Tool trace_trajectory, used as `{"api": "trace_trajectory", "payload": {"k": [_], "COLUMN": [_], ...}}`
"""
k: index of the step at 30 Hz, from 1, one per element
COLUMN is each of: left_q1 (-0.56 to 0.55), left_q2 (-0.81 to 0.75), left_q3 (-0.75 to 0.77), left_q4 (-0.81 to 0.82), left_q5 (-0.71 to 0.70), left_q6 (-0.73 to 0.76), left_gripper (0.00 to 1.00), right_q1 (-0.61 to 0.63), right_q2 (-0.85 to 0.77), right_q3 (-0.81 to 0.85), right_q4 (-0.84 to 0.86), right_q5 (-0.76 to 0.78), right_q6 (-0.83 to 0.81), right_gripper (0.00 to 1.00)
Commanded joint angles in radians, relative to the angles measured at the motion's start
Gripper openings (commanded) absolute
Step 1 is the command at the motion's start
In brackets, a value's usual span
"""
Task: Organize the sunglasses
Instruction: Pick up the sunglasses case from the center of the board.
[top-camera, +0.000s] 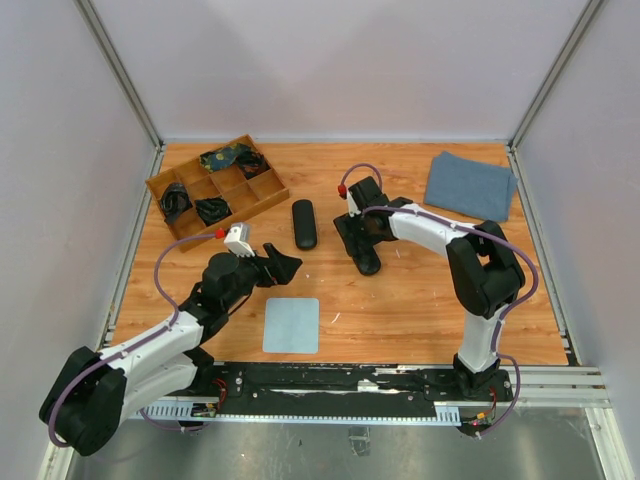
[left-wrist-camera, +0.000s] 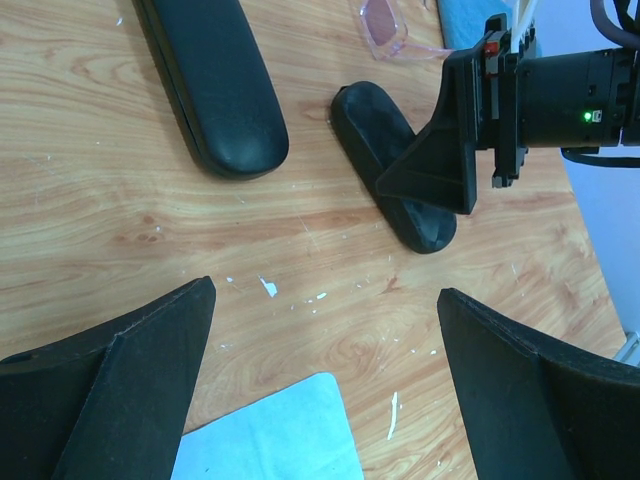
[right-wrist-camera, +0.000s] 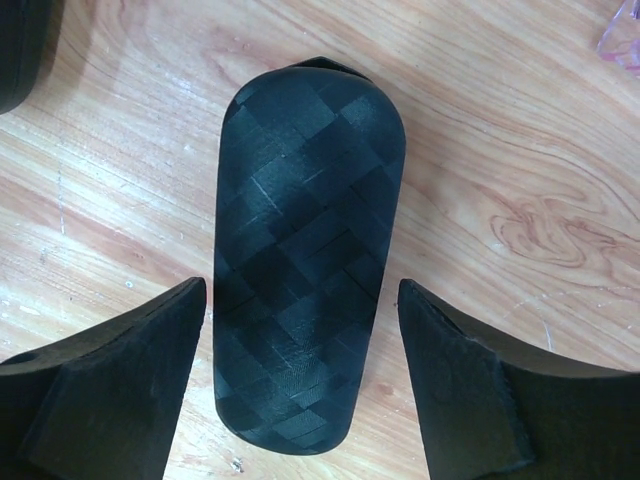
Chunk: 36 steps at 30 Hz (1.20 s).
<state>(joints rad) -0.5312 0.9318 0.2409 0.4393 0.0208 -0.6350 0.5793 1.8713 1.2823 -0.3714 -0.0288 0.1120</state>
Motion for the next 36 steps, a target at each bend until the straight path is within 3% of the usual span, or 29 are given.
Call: {"api": "trace_trajectory", "payload": {"k": [1, 8, 17, 24, 33, 36], "left_q1": [0.007, 0.008, 0.007, 0.004, -0.119, -0.159], "left_q2": [0.010, 0.015, 0.019, 0.038, 0.127, 0.186], "left_q3": [0.010, 0.011, 0.011, 0.033, 0.125, 0.151], "left_q4": [0.027, 0.028, 0.034, 0.015, -0.036, -0.024], "left_q5": [-0.001, -0.004, 0.002, -0.002, -0.142, -0.165], "left_q6": [0.009, 0.011, 0.008, -0.005, -0.034, -0.050], "left_gripper": [1.00, 1.00, 1.00, 0.99, 0.98, 0.98], "right_q1": [-0.013, -0.017, -0.018, -0.018, -0.017, -0.016], "right_q2": [0.014, 0.020, 0.007, -0.030, -0.098, -0.129], "right_q3": [0.030, 0.034, 0.026, 0.002, -0.051, -0.091], "right_q4": [0.004, 0.005, 0.012, 0.043, 0.080, 0.108], "right_q5": [-0.012, -0.023, -0.037, -0.072, -0.114, -0.120], "right_q6": [0.002, 0.002, 0.009, 0.045, 0.160, 0.196], "right_gripper": [0.76, 0.64, 0.33, 0.18, 0.01, 0.01]}}
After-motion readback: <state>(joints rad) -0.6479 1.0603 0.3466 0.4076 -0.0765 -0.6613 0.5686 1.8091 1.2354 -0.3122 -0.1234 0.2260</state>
